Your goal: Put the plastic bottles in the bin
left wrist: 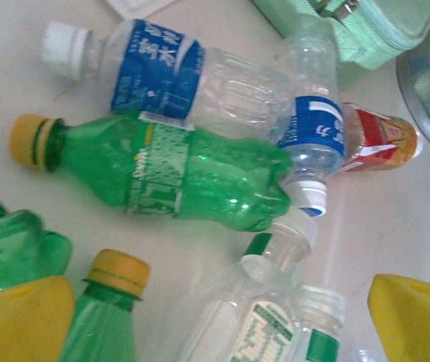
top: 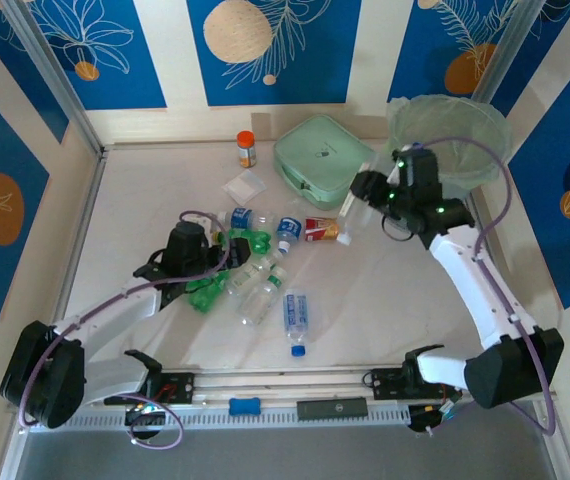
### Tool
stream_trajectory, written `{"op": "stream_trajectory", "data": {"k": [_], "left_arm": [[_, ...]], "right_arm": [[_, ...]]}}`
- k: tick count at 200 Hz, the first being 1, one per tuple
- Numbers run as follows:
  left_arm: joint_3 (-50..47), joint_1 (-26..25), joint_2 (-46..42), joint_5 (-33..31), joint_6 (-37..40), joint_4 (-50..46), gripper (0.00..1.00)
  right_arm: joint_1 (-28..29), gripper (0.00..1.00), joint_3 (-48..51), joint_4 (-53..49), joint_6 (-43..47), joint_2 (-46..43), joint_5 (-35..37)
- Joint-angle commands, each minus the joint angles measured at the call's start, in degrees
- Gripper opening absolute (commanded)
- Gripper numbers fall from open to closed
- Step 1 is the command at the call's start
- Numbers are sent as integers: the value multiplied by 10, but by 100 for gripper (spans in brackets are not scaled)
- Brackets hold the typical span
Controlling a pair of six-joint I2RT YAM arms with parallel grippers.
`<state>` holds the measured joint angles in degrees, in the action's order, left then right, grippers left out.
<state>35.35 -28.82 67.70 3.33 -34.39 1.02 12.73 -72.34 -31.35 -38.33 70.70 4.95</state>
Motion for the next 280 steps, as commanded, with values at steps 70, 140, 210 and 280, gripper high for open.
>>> {"op": "stream_trajectory", "data": {"k": [70, 140, 210, 280], "left_arm": [[58, -79, 61, -10, -5, 33, 99], [56, -112, 85, -3, -5, 45, 99], [50, -119, 79, -15, 2, 35, 99], [49, -121, 67, -28, 2, 18, 99]], "right_arm": [[-236, 46, -234, 17, 22, 78, -78], [-275, 45, -322, 70, 4, 217, 11], [-277, 48, -375, 2, 11, 332, -40], [-266, 78, -456, -70, 19, 385, -47]]}}
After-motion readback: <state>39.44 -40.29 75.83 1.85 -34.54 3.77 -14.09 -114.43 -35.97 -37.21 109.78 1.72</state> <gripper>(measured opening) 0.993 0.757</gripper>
